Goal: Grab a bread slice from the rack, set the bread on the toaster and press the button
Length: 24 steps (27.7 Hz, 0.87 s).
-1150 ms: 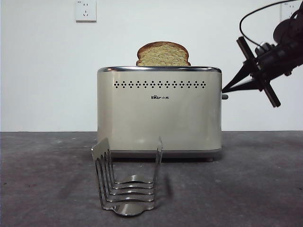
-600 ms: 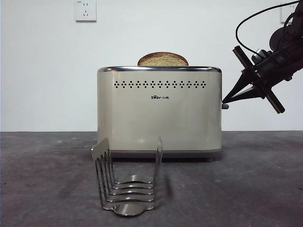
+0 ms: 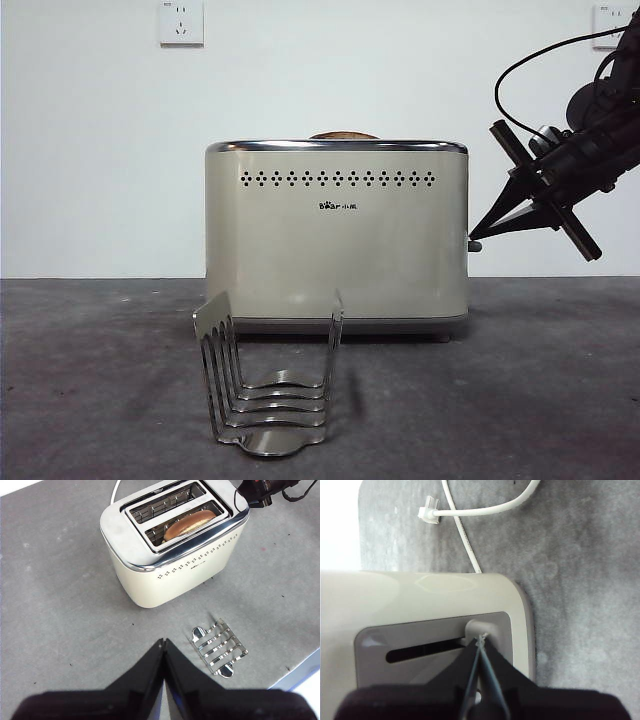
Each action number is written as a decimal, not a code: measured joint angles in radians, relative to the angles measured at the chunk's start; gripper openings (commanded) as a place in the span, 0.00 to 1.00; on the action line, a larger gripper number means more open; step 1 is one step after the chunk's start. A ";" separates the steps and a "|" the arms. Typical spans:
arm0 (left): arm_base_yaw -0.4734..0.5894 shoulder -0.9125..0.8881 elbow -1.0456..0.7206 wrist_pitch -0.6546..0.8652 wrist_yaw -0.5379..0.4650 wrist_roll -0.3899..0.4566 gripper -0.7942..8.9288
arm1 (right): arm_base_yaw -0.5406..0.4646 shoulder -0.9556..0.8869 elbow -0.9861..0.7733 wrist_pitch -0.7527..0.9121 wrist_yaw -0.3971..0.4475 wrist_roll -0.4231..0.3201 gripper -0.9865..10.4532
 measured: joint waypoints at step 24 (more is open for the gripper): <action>0.000 0.029 0.000 0.000 0.000 0.000 0.08 | 0.008 0.032 0.015 -0.034 0.016 -0.018 0.08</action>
